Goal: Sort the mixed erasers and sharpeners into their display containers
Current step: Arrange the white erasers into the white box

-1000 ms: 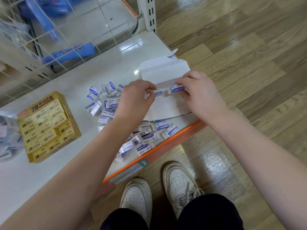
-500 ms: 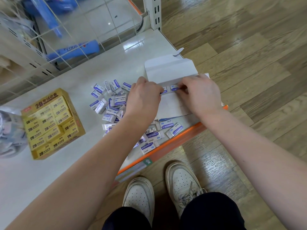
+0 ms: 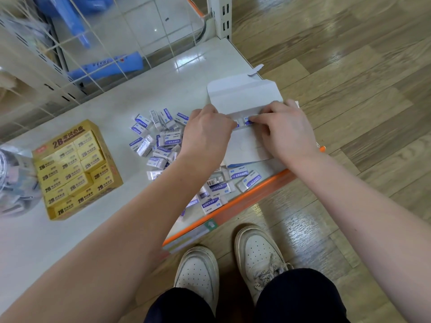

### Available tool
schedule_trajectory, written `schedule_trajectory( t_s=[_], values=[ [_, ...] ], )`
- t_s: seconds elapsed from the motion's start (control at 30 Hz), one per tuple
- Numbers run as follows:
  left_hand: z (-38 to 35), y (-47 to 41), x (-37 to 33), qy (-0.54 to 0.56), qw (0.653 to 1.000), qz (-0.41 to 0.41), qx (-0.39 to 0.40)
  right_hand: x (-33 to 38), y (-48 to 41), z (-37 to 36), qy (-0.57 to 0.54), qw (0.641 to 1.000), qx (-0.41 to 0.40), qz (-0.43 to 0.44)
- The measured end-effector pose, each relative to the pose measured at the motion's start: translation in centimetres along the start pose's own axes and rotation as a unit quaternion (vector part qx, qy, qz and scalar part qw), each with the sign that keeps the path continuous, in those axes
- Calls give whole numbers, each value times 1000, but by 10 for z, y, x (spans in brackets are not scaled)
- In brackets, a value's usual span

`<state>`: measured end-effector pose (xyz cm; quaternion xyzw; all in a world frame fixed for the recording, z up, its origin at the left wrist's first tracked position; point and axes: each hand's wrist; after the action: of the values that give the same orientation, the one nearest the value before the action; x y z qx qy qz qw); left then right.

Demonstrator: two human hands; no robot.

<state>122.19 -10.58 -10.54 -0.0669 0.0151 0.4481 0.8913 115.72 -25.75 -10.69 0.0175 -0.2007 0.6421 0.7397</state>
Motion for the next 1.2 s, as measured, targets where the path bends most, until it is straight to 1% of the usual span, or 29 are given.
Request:
schedule_trajectory(
  t_s=[0.1,0.13,0.2,0.27,0.3,0.4,0.43,0.47,0.53,0.6,0.7,0.73,0.8,0.93,1.2],
  values=[
    [5,1,0,31,999,2,16,0,0,1,-1,1000,19,-9],
    [10,2,1,58,998,8,22,-1,-1,3,1,1000,29,-9],
    [23,4,1,156,986,50,27,0,-4,10,-5,999,32,-20],
    [36,8,2,241,967,82,3,2,-6,19,-43,998,12,-50],
    [41,10,2,263,960,91,-10,4,-8,24,-62,996,-5,-60],
    [57,19,7,288,952,96,-40,11,-7,35,-108,991,-48,-66],
    [63,22,10,297,950,93,-37,14,-6,38,-130,987,-58,-71],
    [70,27,11,301,950,85,-19,16,-4,40,-153,983,-67,-77],
    [78,40,7,277,958,52,48,18,3,42,-190,974,-87,-86],
    [76,54,-4,227,966,-3,121,20,9,42,-209,969,-95,-89],
    [59,70,-23,128,971,-59,191,22,13,40,-222,968,-88,-78],
    [53,71,-26,105,972,-62,199,22,14,39,-225,968,-85,-72],
    [46,70,-27,96,977,-53,185,23,16,37,-230,967,-83,-63],
    [35,58,-22,108,982,-20,156,22,20,35,-241,965,-73,-69],
    [31,56,-28,131,978,7,163,12,27,28,-220,971,-72,-65]
  ],
)
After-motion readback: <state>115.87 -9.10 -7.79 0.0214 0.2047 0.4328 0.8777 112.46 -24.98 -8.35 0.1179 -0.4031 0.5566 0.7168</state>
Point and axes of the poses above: each hand's wrist, its own y-axis away from the middle knuckle, its own z-axis out of the back of the hand, x = y × z, and after that the axes turned 6 degrees about -x, right-handed
